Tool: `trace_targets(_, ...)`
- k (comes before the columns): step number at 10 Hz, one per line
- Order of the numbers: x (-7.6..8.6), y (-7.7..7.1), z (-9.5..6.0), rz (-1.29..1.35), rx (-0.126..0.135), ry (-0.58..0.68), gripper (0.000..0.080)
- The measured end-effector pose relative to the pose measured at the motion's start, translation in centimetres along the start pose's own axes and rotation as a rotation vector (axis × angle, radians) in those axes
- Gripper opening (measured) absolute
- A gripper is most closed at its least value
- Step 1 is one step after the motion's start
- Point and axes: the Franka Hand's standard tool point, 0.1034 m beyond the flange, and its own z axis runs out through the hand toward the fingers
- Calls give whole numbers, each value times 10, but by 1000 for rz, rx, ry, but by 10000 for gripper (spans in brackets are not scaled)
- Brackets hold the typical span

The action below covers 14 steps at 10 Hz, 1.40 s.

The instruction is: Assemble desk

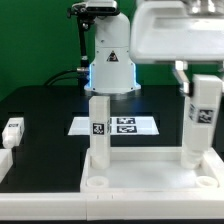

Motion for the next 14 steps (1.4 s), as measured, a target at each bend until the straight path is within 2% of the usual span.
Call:
trace_targets(2,3,-13,9,-30,-2,7,285)
trace_targets(6,2,-12,11,-30,-2,2,285)
trace_targets(8,4,-7,15,-30,-8,-2,285)
trace_targets(14,-3,-9,29,-37,-15,-19,285)
